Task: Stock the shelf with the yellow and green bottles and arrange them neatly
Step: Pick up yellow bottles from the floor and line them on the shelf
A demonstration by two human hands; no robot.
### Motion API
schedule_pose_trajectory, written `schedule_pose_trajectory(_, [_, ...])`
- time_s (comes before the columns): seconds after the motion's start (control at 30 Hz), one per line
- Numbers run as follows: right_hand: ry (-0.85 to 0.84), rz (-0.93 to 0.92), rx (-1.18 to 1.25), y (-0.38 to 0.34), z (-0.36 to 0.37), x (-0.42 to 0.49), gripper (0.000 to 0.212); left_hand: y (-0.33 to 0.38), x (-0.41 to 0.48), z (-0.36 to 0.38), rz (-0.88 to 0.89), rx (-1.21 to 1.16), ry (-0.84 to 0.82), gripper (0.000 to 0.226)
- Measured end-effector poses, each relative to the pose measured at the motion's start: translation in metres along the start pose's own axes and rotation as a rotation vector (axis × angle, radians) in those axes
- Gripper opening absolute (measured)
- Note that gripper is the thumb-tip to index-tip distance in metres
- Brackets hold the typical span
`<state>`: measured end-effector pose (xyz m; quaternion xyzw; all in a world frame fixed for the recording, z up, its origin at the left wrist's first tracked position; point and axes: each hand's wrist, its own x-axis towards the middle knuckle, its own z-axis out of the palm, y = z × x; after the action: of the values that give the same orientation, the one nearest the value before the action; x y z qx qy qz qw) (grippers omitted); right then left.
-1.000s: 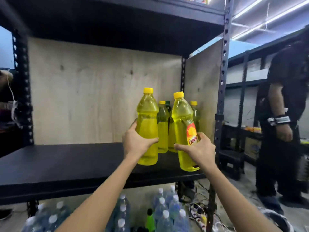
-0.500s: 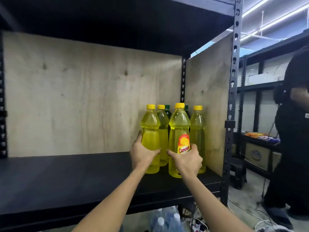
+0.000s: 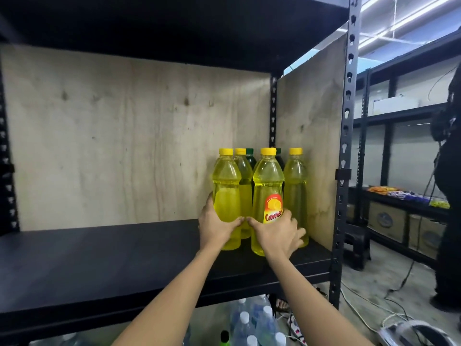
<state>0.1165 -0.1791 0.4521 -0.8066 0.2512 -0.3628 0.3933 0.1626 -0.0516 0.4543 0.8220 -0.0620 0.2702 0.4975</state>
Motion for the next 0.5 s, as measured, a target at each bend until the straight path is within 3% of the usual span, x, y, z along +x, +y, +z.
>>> schedule_pose_trajectory(0.23, [-0.035,-0.044,0.132,0.005,-0.035,-0.019,0.104,0.002,-0.028,-0.022,-0.094,0.068,-0.121,0.107])
schedule_pose_trajectory(0.5, [-0.085,-0.088,0.076,0.111,-0.092,-0.128,0.066,-0.009,-0.188,-0.067,0.209,0.01,-0.068,0.052])
